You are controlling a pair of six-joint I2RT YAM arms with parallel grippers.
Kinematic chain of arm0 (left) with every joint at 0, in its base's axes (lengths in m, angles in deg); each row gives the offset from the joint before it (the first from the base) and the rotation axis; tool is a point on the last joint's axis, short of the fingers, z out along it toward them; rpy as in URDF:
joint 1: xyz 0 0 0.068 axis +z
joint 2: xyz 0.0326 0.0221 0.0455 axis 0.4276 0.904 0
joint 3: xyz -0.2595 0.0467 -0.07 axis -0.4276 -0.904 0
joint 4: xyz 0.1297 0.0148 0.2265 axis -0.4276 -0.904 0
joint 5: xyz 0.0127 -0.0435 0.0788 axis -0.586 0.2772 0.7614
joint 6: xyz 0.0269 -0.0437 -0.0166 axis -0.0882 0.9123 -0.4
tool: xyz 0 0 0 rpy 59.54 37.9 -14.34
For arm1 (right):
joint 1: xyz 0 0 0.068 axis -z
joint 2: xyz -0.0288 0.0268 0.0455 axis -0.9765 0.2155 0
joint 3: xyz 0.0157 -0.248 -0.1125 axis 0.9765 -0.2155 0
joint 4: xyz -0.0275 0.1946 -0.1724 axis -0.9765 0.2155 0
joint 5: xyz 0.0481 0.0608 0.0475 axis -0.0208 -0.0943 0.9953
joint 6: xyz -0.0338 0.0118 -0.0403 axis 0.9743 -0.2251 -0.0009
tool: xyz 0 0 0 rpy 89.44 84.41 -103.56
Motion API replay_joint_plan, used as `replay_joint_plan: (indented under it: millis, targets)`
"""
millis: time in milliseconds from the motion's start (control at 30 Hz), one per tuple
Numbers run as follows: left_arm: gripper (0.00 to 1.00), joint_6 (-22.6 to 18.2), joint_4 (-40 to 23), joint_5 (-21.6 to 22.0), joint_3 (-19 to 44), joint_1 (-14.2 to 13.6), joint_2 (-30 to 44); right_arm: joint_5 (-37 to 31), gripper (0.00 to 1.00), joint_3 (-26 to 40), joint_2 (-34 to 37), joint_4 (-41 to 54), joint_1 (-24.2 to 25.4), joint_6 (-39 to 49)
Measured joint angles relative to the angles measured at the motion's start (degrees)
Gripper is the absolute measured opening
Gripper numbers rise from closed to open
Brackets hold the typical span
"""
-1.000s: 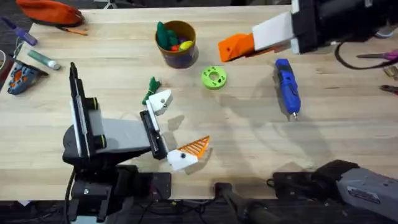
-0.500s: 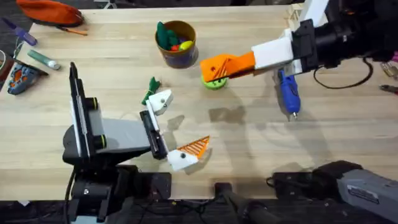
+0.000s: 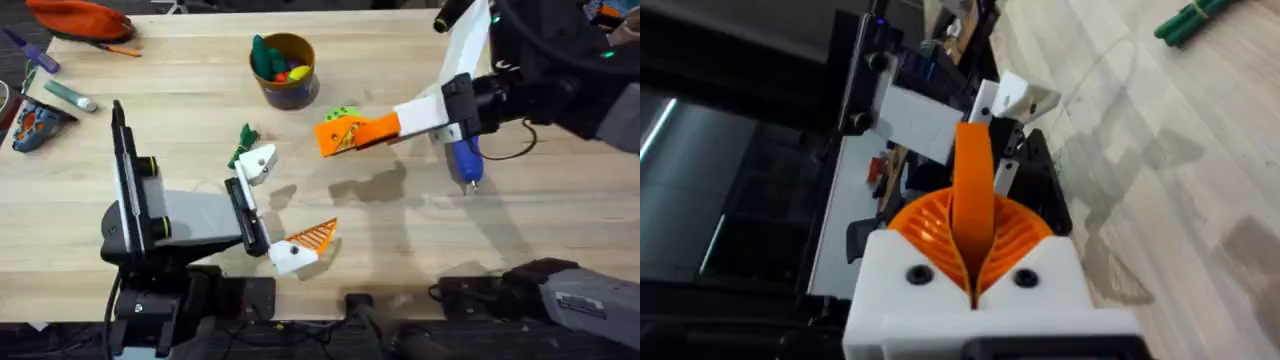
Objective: Pick up the gripper from the table and insert it into the empty holder that is missing its gripper. Then pick up a screw, insert it into the mounting hole, and use the screwdriver to tighten it. Finally, clean up the table by picking up the vegetable and placing it into the bucket.
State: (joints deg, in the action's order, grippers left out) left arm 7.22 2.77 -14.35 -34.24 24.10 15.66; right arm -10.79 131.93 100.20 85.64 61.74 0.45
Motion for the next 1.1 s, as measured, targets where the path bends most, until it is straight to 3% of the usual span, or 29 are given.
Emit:
replay_joint_plan:
  millis: [267,367,567,1100]
  targets:
    - [0.985,0.0,0.0,0.0,0.0,0.0,0.0,5.7,0.010,-4.2,5.1,-5.1,0.0,0.0]
    - [0.985,0.0,0.0,0.0,0.0,0.0,0.0,8.1,0.010,-4.6,12.9,-10.4,-0.2,-0.7]
    - [0.985,0.0,0.0,0.0,0.0,0.0,0.0,8.2,0.010,-4.6,18.1,-11.6,-2.4,-1.3]
    - [0.985,0.0,0.0,0.0,0.0,0.0,0.0,8.5,0.010,-4.8,18.6,-24.8,-5.4,-12.0]
